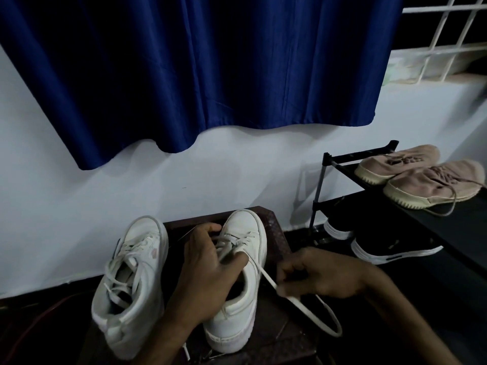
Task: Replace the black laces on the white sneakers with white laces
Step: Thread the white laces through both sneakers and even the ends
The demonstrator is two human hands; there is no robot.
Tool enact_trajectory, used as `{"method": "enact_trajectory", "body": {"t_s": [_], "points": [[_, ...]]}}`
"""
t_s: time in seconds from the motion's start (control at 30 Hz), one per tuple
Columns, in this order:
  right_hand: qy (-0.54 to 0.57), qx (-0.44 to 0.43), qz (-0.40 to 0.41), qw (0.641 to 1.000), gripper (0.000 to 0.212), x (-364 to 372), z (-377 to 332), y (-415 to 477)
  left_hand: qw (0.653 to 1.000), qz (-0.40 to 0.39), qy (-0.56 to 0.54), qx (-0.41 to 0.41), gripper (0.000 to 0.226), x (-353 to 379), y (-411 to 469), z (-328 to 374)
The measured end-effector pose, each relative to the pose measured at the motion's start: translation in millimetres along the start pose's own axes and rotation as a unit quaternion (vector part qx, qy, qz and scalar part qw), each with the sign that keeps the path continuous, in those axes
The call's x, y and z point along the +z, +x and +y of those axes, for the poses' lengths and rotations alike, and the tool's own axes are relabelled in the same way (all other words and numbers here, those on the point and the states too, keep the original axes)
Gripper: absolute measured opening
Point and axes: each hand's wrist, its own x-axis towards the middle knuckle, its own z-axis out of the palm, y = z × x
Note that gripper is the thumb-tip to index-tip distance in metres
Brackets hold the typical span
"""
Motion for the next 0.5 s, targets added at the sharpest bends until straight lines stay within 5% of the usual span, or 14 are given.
{"method": "enact_trajectory", "body": {"t_s": [0.1, 0.23, 0.3, 0.4, 0.5], "points": [[-0.049, 0.034, 0.004, 0.998, 0.020, -2.8, 8.8, -3.5, 1.000, 0.009, -0.005, 0.004, 0.057, 0.8, -1.3, 0.4], [0.012, -0.018, 0.230, 0.973, 0.028, 11.1, -5.3, 21.1, 1.000, 0.014, -0.006, 0.001, 0.069, 0.6, 0.3, 0.1], [0.027, -0.042, 0.275, 0.960, 0.025, 22.8, -13.0, 35.6, 1.000, 0.017, -0.009, 0.002, 0.071, 0.4, 0.5, -0.6], [-0.022, -0.075, 0.285, 0.955, 0.020, 31.8, -14.0, 42.4, 1.000, 0.016, -0.009, 0.001, 0.071, 0.9, -0.2, 0.1], [0.002, -0.046, 0.139, 0.989, 0.019, 13.5, -5.0, 22.7, 1.000, 0.014, -0.004, -0.002, 0.073, 1.2, -0.3, 0.3]]}}
